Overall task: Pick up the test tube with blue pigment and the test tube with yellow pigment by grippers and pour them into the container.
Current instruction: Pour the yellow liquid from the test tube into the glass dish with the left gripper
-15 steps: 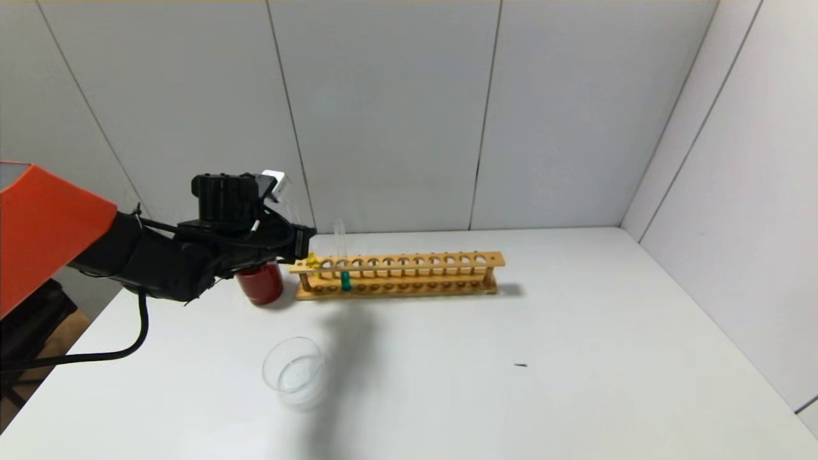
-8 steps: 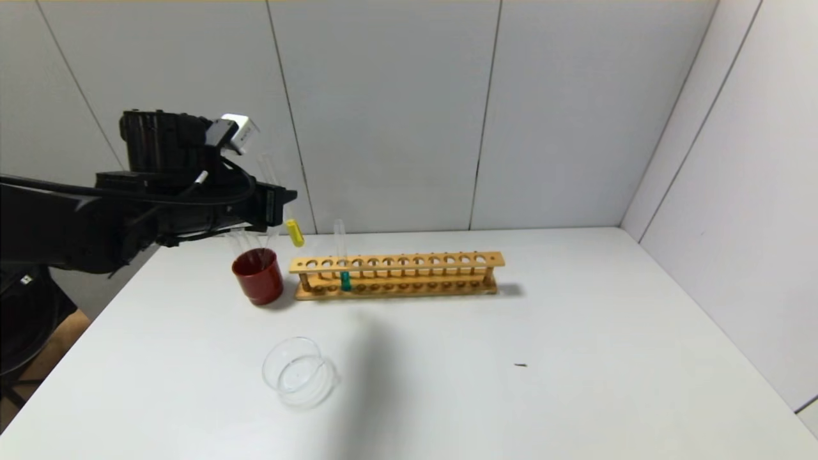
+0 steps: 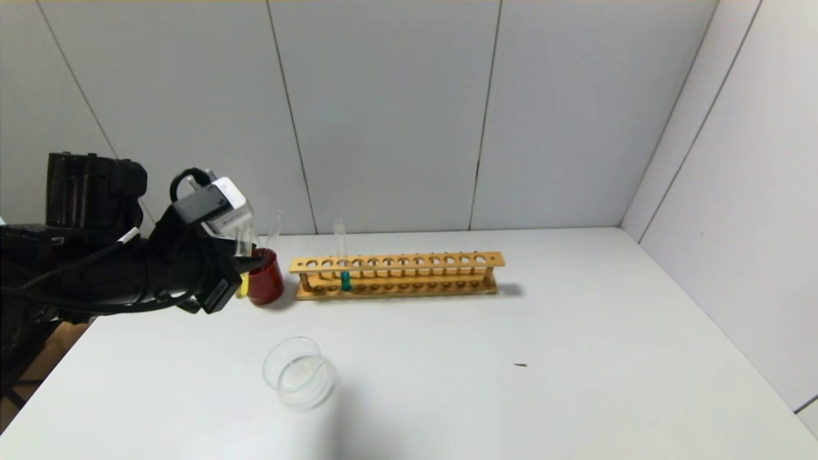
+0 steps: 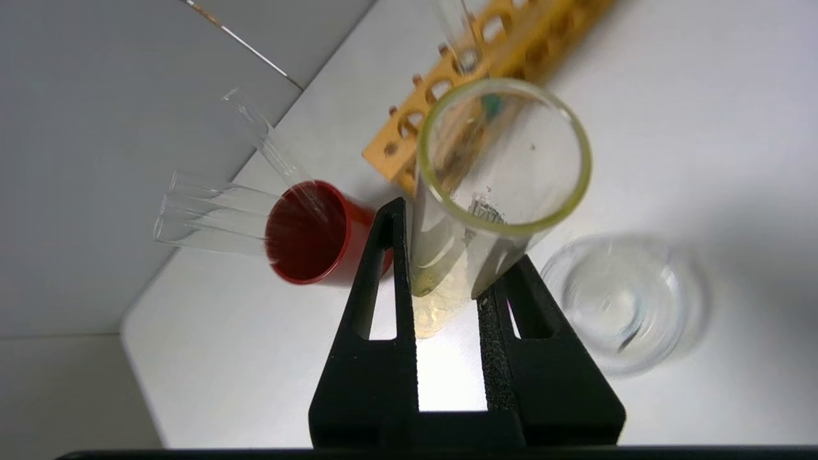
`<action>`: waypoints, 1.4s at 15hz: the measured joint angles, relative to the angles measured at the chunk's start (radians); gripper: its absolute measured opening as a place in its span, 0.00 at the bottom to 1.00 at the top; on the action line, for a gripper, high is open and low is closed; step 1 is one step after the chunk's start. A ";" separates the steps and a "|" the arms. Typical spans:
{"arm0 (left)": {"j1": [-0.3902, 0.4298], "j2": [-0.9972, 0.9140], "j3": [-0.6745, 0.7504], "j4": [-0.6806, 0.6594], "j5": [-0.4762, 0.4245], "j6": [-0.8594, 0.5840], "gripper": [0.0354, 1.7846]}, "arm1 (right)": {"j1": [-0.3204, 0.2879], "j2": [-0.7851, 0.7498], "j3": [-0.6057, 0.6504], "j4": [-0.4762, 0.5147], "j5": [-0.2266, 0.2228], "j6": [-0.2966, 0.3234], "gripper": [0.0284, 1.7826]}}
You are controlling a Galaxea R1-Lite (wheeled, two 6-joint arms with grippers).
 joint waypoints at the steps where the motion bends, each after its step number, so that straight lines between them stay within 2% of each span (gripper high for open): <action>1: 0.001 -0.004 0.031 0.000 0.001 0.087 0.16 | 0.000 0.000 0.000 0.000 0.000 0.000 0.98; 13: 0.053 0.016 0.168 -0.002 0.000 0.817 0.16 | 0.000 0.000 0.000 0.000 0.000 0.000 0.98; 21: 0.051 0.096 0.116 -0.034 0.008 1.065 0.16 | 0.000 0.000 0.000 0.000 0.000 0.000 0.98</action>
